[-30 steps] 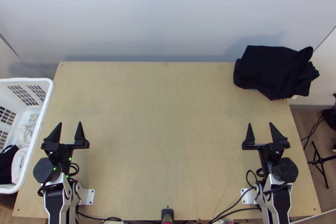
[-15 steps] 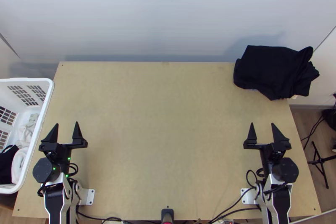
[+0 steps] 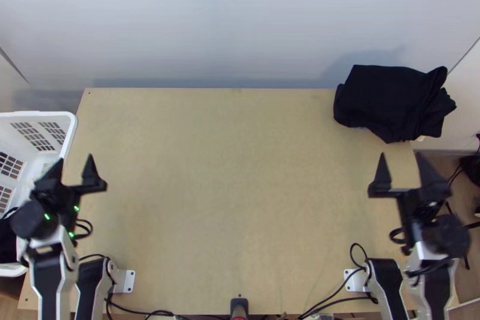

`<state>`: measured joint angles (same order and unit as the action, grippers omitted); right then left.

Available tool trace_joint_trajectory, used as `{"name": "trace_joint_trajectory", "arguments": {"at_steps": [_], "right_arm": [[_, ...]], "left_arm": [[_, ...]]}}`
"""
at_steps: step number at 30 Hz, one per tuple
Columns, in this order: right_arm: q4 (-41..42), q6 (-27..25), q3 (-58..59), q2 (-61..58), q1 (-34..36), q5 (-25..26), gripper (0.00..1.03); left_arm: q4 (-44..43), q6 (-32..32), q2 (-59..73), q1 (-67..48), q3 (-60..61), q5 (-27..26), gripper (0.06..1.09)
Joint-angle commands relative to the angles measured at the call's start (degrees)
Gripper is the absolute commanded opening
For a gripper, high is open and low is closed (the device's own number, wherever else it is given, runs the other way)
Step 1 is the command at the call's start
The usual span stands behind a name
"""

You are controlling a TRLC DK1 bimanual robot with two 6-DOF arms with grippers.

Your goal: Fold the t-shirt

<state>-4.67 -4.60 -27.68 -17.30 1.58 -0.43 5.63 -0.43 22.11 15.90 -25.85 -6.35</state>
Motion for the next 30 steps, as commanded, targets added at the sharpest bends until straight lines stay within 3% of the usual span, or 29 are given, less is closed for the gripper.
{"name": "trace_joint_trajectory", "arguments": {"at_steps": [1,14,18,30], "right_arm": [[-8.6,0.1,-21.9,-17.1,-2.5,0.3,0.98],[-16.2,2.1,-47.9,-45.1,-13.6,1.4,0.98],[-17.0,2.2,-54.2,-53.1,-13.6,1.4,0.98],[-18.5,3.1,-54.4,-58.3,-15.6,1.3,0.98]], "left_arm": [[10.1,-0.2,13.8,0.4,-19.9,-0.2,1.04],[21.2,0.2,35.9,-2.4,-46.5,-0.1,1.04],[22.8,0.0,41.3,-2.5,-50.2,0.3,1.04],[24.3,0.3,51.6,1.3,-58.8,4.0,1.04]]}}
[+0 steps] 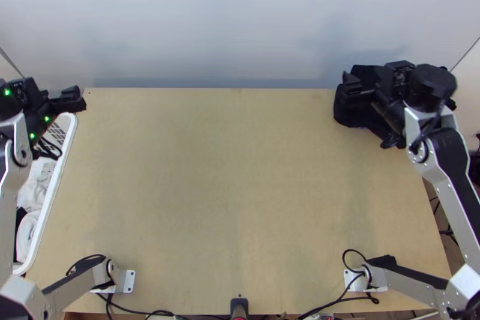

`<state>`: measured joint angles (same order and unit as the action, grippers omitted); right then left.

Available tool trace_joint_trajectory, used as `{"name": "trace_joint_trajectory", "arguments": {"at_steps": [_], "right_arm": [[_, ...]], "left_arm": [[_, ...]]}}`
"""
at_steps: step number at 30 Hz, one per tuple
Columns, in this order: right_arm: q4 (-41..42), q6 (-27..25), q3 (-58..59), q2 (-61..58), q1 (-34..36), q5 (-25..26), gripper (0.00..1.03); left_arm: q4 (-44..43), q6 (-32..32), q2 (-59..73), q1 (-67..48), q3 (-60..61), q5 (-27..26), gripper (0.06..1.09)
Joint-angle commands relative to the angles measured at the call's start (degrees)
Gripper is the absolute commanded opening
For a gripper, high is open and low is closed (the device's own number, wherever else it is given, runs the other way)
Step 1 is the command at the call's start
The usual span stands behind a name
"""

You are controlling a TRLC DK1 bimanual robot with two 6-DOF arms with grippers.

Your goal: Fold the t-shirt

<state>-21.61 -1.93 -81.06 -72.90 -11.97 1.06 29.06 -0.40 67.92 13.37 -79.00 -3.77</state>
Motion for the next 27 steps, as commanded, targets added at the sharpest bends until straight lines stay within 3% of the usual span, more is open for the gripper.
{"name": "trace_joint_trajectory", "arguments": {"at_steps": [1,14,22,27], "right_arm": [[-2.4,0.7,-1.3,-2.7,-2.9,-0.3,0.98],[-5.8,4.0,-5.8,-6.4,-17.9,-1.5,0.98],[-9.2,4.2,-9.6,-9.0,-23.5,-1.5,0.98],[-11.2,4.0,-10.3,-9.2,-25.7,-1.4,0.98]], "left_arm": [[0.9,0.2,6.6,5.8,-6.5,1.5,1.04],[-3.5,1.3,16.6,31.5,-7.0,2.4,1.04],[-9.5,7.3,28.4,38.4,-5.1,3.7,1.04],[-10.4,11.7,38.2,39.4,-5.6,7.6,1.04]]}}
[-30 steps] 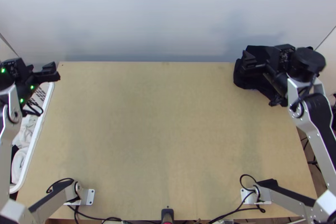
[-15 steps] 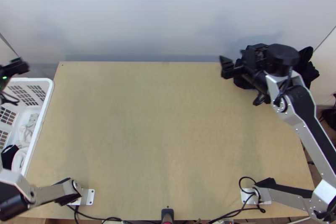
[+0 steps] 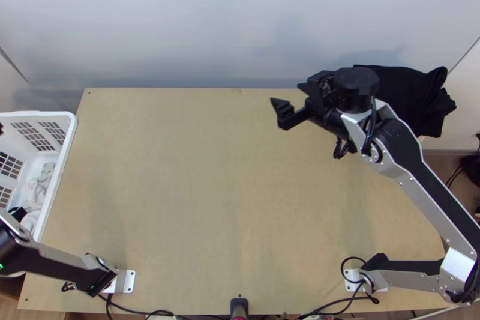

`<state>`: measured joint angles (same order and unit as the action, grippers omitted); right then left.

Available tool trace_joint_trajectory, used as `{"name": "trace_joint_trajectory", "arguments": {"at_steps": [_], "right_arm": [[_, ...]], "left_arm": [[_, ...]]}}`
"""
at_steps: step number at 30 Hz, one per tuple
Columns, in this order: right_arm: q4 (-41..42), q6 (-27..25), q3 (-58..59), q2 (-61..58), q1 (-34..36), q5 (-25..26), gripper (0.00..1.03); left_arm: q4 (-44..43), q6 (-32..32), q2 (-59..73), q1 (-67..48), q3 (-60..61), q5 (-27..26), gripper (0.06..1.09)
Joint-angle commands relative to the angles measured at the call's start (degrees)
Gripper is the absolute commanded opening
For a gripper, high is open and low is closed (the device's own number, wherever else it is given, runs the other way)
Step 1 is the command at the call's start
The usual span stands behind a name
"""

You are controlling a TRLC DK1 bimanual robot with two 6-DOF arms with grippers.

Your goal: Fold the t-shirt

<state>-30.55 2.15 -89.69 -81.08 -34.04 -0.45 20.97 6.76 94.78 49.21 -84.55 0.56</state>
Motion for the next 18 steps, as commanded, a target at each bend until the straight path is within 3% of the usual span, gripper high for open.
{"name": "trace_joint_trajectory", "arguments": {"at_steps": [1,18], "right_arm": [[-2.5,-0.1,-1.6,-1.0,-3.8,0.1,0.98],[-4.7,-0.2,0.8,-0.7,-6.7,0.2,0.98]], "left_arm": [[-3.0,4.6,13.9,3.8,-0.6,4.5,1.04],[0.6,5.7,36.7,3.7,-8.4,7.5,1.04]]}}
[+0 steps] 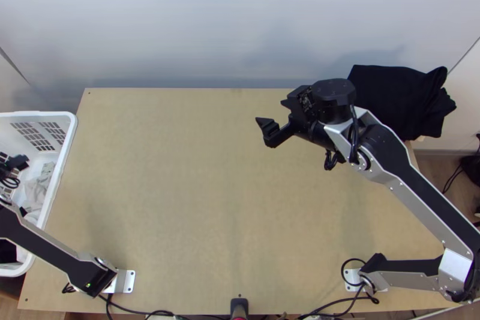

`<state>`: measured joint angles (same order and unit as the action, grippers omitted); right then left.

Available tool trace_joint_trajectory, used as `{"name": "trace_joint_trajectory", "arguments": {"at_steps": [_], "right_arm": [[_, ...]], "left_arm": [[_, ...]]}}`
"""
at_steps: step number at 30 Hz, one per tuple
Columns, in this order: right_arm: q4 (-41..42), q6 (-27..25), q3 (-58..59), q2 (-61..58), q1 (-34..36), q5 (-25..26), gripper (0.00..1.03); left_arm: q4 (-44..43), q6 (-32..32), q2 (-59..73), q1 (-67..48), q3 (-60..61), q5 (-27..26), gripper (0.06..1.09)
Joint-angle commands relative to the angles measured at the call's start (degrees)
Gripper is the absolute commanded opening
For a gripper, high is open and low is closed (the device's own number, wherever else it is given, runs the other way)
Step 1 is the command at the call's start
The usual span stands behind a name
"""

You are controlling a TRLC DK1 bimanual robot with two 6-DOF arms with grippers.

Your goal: Fold the t-shirt

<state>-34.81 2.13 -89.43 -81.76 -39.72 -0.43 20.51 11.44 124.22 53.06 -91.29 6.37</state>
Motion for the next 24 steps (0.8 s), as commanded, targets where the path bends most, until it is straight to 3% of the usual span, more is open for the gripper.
{"name": "trace_joint_trajectory", "arguments": {"at_steps": [1,15,20,22,24], "right_arm": [[-0.4,-0.2,0.6,-0.2,-1.0,0.2,0.98],[0.1,-0.1,-0.8,-2.1,-2.2,0.2,0.98],[0.1,-0.2,-1.4,-2.3,-2.3,0.4,0.98],[0.0,-0.2,-1.5,-2.3,-2.5,0.5,0.98],[-0.2,-0.2,-1.5,-2.3,-2.5,0.7,0.98]], "left_arm": [[1.1,1.4,7.9,-0.1,-1.6,1.8,1.04],[3.9,2.1,12.6,-2.4,-0.9,1.4,1.03],[3.0,-0.6,14.8,-1.9,-3.0,1.3,0.97],[1.5,-1.1,15.0,-1.8,-3.0,1.3,0.82],[0.2,-1.2,15.2,-1.4,-3.5,1.2,0.47]]}}
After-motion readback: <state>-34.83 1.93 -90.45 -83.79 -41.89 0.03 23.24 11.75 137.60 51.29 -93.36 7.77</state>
